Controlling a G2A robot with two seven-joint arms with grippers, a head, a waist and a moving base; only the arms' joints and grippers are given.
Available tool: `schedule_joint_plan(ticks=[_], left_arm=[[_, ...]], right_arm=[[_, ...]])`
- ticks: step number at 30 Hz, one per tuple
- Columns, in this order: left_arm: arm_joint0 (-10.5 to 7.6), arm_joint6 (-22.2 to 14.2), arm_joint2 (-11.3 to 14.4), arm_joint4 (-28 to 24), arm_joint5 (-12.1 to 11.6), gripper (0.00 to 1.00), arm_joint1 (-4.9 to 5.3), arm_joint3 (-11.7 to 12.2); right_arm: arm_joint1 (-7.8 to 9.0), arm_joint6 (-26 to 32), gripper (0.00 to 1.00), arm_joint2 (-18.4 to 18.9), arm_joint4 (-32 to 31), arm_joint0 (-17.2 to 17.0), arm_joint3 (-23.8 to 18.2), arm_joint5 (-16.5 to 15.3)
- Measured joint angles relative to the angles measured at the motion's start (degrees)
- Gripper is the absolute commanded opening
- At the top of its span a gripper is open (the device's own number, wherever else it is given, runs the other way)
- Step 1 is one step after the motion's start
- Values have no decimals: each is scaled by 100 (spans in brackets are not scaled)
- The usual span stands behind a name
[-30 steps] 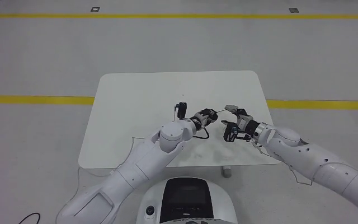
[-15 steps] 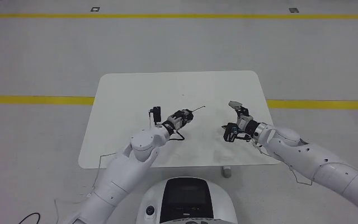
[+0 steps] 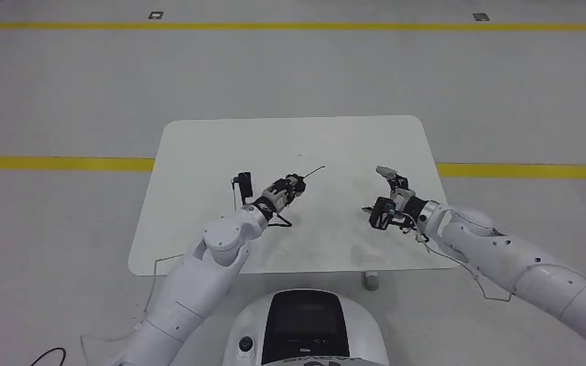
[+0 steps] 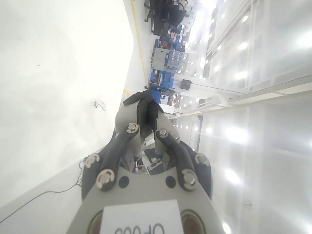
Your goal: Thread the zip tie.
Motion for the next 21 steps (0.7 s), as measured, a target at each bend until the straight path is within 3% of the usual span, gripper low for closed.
schedule_joint_plan(ticks=[2, 5, 10, 15, 17, 21], left_arm=[[32, -234, -91, 101, -199, 0, 38, 1], [82, -491, -232, 174, -442, 0, 87, 16], [120, -796, -321, 252, -625, 0, 136, 38], [75, -1216, -360, -201, -722, 0, 141, 177], [62, -1303, -363, -300, -749, 0, 140, 215], [64, -1291, -364, -286, -748, 0, 140, 212]], right_arm=[[18, -530, 100, 196, 849, -7, 276, -782], [16, -952, 100, 239, 1735, -91, 464, -1516], [57, -1188, 100, -293, 2818, -48, 216, -1308], [120, -1093, 100, -1166, 4060, 370, -171, -1317], [124, -1124, 100, -1212, 4383, 410, -196, -1317], [123, -1120, 100, -1189, 4184, 400, -187, -1317]])
